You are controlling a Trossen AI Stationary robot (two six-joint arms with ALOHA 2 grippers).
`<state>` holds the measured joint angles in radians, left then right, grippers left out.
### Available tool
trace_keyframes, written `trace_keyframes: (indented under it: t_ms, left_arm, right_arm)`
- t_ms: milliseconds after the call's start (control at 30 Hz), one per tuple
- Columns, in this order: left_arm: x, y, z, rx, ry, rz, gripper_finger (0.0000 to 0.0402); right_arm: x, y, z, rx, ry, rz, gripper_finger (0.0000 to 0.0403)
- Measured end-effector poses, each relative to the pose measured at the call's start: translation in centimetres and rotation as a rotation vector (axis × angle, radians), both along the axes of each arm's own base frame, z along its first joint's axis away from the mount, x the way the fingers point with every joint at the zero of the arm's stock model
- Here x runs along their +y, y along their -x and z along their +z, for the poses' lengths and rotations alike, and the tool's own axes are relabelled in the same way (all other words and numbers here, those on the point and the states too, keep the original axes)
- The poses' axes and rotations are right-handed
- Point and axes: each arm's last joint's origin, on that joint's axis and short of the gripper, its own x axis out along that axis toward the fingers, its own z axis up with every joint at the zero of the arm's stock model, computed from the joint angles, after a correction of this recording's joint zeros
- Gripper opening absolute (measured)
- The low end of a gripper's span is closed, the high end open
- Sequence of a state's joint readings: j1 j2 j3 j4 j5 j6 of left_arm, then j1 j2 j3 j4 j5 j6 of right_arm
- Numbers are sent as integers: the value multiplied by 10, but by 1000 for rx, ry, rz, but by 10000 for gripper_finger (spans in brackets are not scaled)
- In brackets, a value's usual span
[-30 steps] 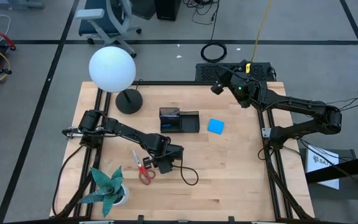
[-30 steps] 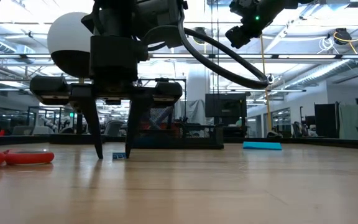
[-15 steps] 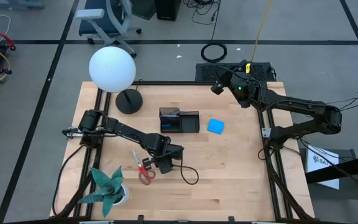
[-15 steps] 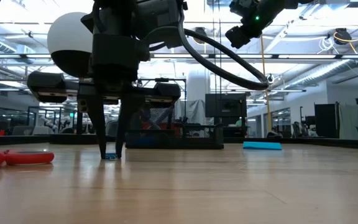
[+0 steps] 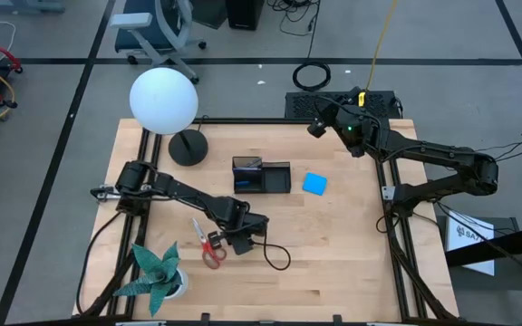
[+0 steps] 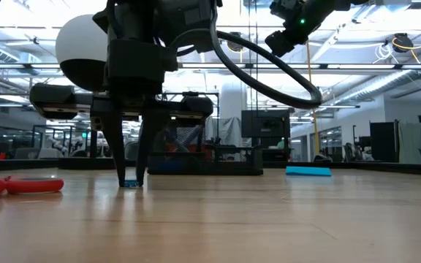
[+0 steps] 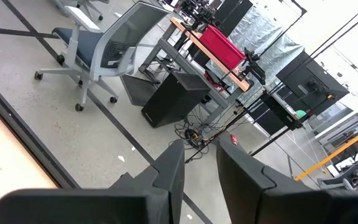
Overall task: Pick and place office supplies into organizer
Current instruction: Put the blue binder clip into the black desk organizer
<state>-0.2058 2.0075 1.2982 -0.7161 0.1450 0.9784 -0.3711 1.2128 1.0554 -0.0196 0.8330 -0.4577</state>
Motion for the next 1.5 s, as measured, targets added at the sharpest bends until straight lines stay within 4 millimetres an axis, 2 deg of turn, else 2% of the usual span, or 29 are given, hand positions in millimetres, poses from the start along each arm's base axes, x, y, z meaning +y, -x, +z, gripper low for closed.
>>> trace_keyframes:
  t_ms: [133, 233, 333, 533, 767, 967, 1200, 1500]
  left_arm:
    - [-3, -6, 8, -17, -41, 27, 53]
    - [-2, -17, 14, -112, -139, 54, 63]
    - [1, -17, 17, -127, -235, 81, 64]
    - [4, -18, 18, -152, -317, 132, 48]
    - [8, -17, 20, -183, -494, 210, 62]
    - [14, -18, 22, -213, -598, 259, 48]
    - [34, -20, 24, -232, -701, 341, 64]
    - [64, -21, 25, -197, -725, 415, 49]
  right_arm:
    - [0, 0, 0, 0, 0, 0, 84]
    - [0, 0, 0, 0, 0, 0, 84]
    - [0, 0, 0, 0, 0, 0, 84]
    - [0, 0, 0, 0, 0, 0, 84]
    - [0, 0, 0, 0, 0, 0, 84]
    - [0, 0, 0, 0, 0, 0, 84]
    - [0, 0, 0, 0, 0, 0, 84]
    - [0, 0, 0, 0, 0, 0, 84]
